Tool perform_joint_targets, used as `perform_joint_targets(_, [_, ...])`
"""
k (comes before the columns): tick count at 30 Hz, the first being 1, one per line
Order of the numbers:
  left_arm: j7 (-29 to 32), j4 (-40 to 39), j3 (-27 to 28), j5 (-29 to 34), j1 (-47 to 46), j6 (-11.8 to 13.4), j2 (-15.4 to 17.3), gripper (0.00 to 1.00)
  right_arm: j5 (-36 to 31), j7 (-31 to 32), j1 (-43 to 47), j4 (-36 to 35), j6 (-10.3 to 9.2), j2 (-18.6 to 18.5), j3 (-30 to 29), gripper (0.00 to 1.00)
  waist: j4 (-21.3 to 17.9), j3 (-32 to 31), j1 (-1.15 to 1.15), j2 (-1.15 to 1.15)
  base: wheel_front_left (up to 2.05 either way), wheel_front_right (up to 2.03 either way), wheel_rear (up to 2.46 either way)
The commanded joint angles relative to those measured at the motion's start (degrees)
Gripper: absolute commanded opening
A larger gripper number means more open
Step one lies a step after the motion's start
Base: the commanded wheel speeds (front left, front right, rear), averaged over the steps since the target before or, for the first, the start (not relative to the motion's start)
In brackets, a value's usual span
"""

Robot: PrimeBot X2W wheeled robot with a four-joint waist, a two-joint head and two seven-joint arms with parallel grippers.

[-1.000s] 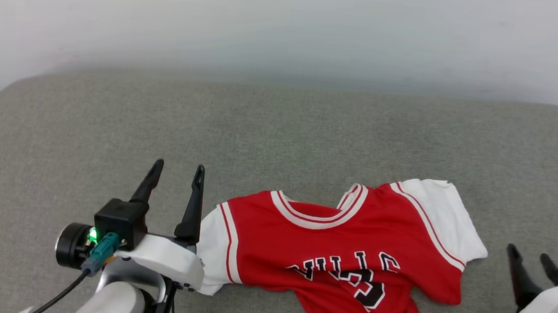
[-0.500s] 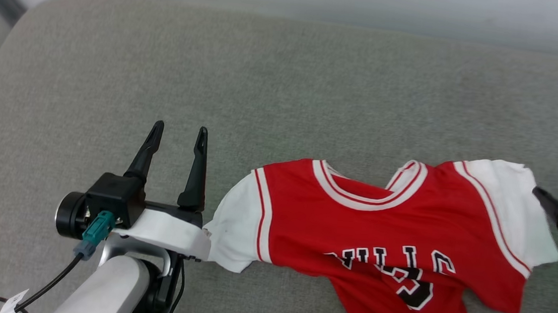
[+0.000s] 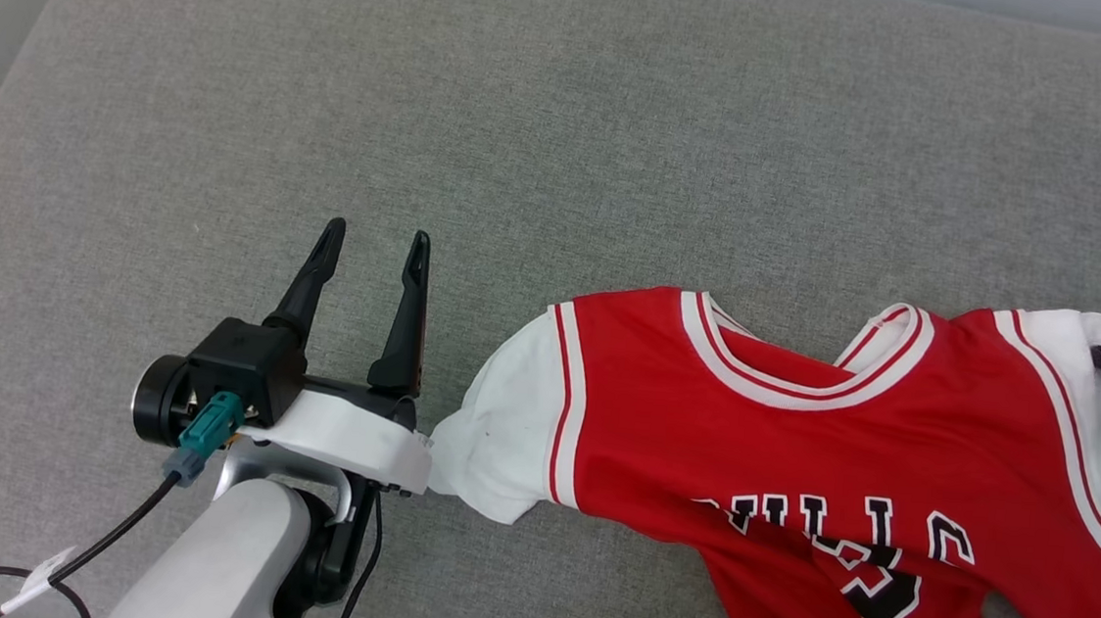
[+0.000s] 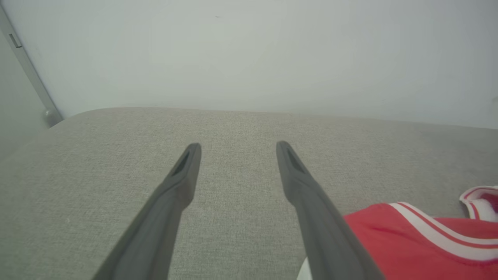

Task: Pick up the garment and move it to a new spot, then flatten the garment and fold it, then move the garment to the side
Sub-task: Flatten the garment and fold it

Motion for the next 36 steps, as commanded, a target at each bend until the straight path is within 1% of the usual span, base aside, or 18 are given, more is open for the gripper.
perform_joint_targets(1, [-0.3,0.4,0.2,-0.1,-0.3,-0.4,0.1,1.0,0.5,1.0,3.6,3.4,0.0,2.9,2.3,0.0,-0.3,-0.3,0.0,0.0,0.0,0.0,0.0])
perform_joint_targets(4, [1.0,1.4,0.1,-1.2,-0.2,-1.9,1.4,1.0,1.0,-1.3,2.8,2.2,0.0,1.7,3.1,0.0,-1.1,-1.4,0.0,0.0,0.0,0.0,0.0])
perform_joint_targets(7, [5.4,2.3,-1.0,-2.3,-1.5,-5.0,4.0,1.0,1.2,-3.8,2.0,0.9,0.0,0.3,4.3,0.0,-2.2,-2.8,0.0,0.0,0.0,0.0,0.0])
perform_joint_targets(12, [18.3,5.1,-3.4,-6.8,-3.6,-12.4,9.6,1.0,2.2,-6.8,2.0,-1.2,-0.01,-0.2,6.9,0.0,-5.2,-5.3,0.0,0.0,0.0,0.0,0.0])
perform_joint_targets(16, [29.4,7.7,-4.9,-11.7,-4.0,-16.2,12.7,1.0,3.1,-7.7,2.8,-2.2,-0.01,0.4,9.3,0.0,-8.2,-6.6,0.0,0.0,0.0,0.0,0.0])
perform_joint_targets(18, [34.0,8.7,-5.0,-14.7,-3.3,-17.1,13.6,1.0,3.5,-8.1,3.0,-3.1,-0.01,0.7,10.4,0.0,-9.8,-6.8,0.0,0.0,0.0,0.0,0.0])
perform_joint_targets(20, [37.4,8.9,-5.0,-16.7,-3.3,-17.8,14.1,1.0,3.9,-8.7,3.5,-3.7,-0.01,0.9,11.2,0.0,-11.1,-6.6,0.0,0.0,0.0,0.0,0.0])
perform_joint_targets(26, [42.7,8.8,-5.6,-20.1,-3.7,-18.9,14.7,1.0,4.9,-10.0,4.4,-4.7,-0.01,1.5,12.3,0.0,-13.7,-5.8,0.0,0.0,0.0,0.0,0.0])
perform_joint_targets(28, [45.4,8.9,-6.4,-21.4,-3.4,-19.1,14.5,1.0,5.3,-10.6,4.4,-4.8,-0.01,1.6,12.4,0.0,-14.4,-5.6,0.0,0.0,0.0,0.0,0.0])
perform_joint_targets(32, [51.4,9.5,-8.7,-23.5,-2.0,-18.4,14.0,0.99,5.7,-11.3,4.6,-4.4,-0.01,1.6,12.7,0.0,-15.3,-5.3,0.0,0.0,0.0,0.0,0.0])
perform_joint_targets(33, [53.0,9.7,-9.4,-23.8,-1.6,-18.1,13.9,0.53,5.7,-11.6,4.7,-4.4,-0.01,1.6,12.8,0.0,-15.4,-5.2,0.0,0.0,0.0,0.0,0.0])
perform_joint_targets(34, [54.7,9.9,-10.0,-24.4,-1.0,-17.8,13.8,0.4,5.8,-11.8,4.7,-4.2,-0.01,1.5,12.8,0.0,-15.5,-5.2,0.0,0.0,0.0,0.0,0.0])
perform_joint_targets(35, [55.9,9.9,-10.8,-24.5,-0.6,-17.7,13.6,0.19,5.9,-12.1,4.6,-4.2,-0.01,1.5,12.7,0.0,-15.6,-5.2,0.0,0.0,0.0,0.0,0.0])
perform_joint_targets(36, [56.5,9.8,-11.2,-24.7,-0.3,-17.5,13.4,0.0,5.9,-12.3,4.6,-4.1,-0.01,1.5,12.7,0.0,-15.6,-5.2,0.0,0.0,0.0,0.0,0.0])
